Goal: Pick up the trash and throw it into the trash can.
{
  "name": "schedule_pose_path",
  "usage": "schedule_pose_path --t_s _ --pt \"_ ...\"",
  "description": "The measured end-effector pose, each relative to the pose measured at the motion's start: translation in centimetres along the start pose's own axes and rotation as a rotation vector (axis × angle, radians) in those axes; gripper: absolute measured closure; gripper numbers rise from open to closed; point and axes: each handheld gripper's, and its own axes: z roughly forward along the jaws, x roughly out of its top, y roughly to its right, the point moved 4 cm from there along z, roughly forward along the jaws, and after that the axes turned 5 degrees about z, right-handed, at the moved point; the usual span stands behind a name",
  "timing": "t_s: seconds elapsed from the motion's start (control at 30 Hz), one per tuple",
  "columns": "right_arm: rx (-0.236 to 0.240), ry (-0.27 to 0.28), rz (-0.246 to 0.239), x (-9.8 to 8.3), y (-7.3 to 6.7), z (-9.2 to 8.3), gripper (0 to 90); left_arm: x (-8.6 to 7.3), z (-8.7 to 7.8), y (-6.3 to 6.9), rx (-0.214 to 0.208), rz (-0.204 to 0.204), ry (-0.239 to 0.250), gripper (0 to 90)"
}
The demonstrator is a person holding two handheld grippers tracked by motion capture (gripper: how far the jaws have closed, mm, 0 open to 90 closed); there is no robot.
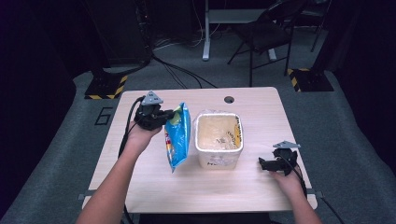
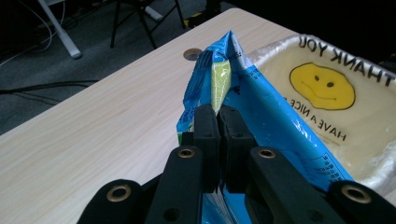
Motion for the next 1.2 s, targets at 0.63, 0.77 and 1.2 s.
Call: schedule_pose_path --t_s 0.63,0.77,1.2 --pt "0.0 0.0 0.0 0.0 0.0 0.0 0.1 4.6 0.1 0.8 0.009 0.043 0.067 86.9" --pt "0.0 0.0 0.0 0.0 0.0 0.0 0.1 5.3 0.4 1.1 0.009 0.055 0.067 86.9" --pt "0.0 0.0 -0.001 0.0 0.0 0.0 0.1 7.3 1.1 1.7 0.006 0.068 0.083 86.9"
